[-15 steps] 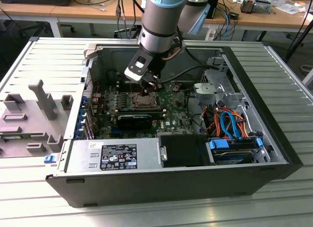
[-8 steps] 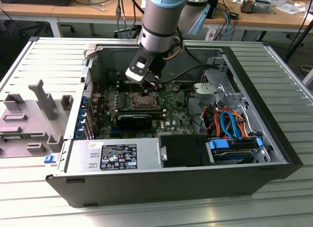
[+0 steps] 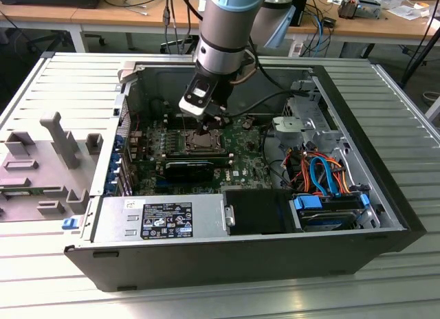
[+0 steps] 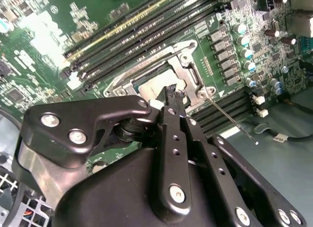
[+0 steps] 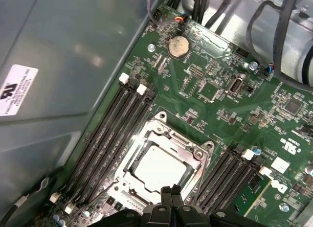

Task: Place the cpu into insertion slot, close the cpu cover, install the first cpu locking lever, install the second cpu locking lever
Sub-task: 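Install the first cpu locking lever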

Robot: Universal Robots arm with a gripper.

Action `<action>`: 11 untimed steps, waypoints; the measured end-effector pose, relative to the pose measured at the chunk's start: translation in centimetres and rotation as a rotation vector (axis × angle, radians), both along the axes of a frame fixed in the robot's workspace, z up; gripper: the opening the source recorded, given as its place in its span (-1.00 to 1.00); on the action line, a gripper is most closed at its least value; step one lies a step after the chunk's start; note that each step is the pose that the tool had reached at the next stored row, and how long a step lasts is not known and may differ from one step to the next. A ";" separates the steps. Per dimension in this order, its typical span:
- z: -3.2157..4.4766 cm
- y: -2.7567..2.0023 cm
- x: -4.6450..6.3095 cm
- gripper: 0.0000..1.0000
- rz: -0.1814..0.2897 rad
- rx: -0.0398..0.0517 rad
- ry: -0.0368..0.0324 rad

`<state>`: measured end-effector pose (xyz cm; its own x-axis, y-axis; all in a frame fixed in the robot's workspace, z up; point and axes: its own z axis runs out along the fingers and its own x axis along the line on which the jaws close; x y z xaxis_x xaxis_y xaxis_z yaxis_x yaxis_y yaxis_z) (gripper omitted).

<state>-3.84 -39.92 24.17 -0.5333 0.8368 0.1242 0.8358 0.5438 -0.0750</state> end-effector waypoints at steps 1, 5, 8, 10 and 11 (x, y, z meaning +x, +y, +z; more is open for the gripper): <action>-0.01 0.00 0.0 -0.79 0.009 0.0045 -0.0001; 0.00 0.00 0.0 -0.79 0.024 0.0045 0.0000; -0.01 0.00 0.0 -0.79 0.025 0.0045 0.0000; -0.02 0.00 0.0 -0.79 0.025 0.0044 -0.0117; -0.03 0.00 0.0 -0.79 0.025 0.0041 -0.0369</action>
<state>-3.85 -39.92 24.14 -0.5582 0.8227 0.1075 0.8242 0.5647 -0.0421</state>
